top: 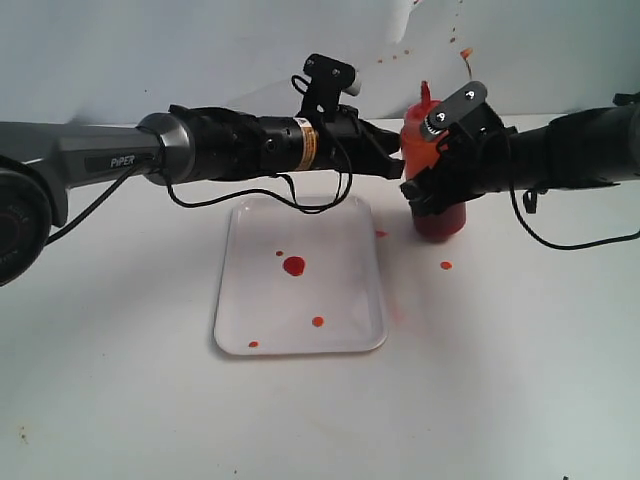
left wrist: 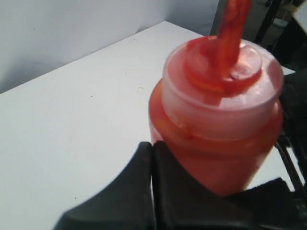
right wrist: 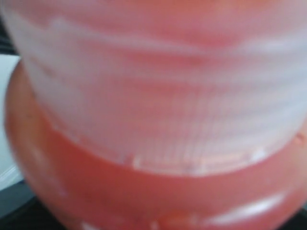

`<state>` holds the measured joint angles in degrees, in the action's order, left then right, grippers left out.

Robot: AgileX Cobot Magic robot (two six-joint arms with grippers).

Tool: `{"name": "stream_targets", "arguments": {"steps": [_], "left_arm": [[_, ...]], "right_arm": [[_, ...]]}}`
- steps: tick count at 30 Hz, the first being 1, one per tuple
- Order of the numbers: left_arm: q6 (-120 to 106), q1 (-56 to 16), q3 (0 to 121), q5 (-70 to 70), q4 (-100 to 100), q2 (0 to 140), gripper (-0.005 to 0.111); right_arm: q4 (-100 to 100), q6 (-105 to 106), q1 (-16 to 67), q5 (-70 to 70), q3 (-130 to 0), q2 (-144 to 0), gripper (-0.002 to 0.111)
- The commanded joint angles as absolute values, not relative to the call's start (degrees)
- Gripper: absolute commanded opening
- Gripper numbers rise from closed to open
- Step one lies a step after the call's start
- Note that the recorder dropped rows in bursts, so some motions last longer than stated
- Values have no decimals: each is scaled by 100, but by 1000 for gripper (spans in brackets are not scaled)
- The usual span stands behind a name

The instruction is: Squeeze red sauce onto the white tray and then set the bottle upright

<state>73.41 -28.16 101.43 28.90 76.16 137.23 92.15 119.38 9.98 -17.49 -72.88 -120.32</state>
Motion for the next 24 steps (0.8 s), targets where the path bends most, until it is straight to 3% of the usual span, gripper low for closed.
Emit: {"name": "stream_targets", "arguments": {"steps": [1, 4, 7, 10, 12, 15, 24], "left_arm": [[7330, -3031, 10166, 3902, 7943, 13626, 0], [7330, -3031, 10166, 3902, 7943, 13626, 0], [7330, -3031, 10166, 3902, 7943, 13626, 0], [7330, -3031, 10166, 3902, 8008, 13626, 0], [7330, -3031, 10166, 3902, 8053, 13626, 0], [7330, -3031, 10166, 3867, 8107, 13626, 0], [7330, -3018, 10166, 3853, 8117, 13626, 0]], "right_arm": [[9309, 11969, 1020, -1887, -7340, -12158, 0], [9309, 11969, 1020, -1887, -7340, -12156, 2], [9292, 11969, 1020, -1887, -7340, -12156, 17], [9292, 11969, 1020, -1887, -7340, -12156, 46], [9292, 11929, 1020, -1869, -7340, -12156, 74], [9292, 11886, 1020, -1839, -7340, -12156, 104], [8870, 11361, 1009, -1824, -7273, -11973, 105]]}}
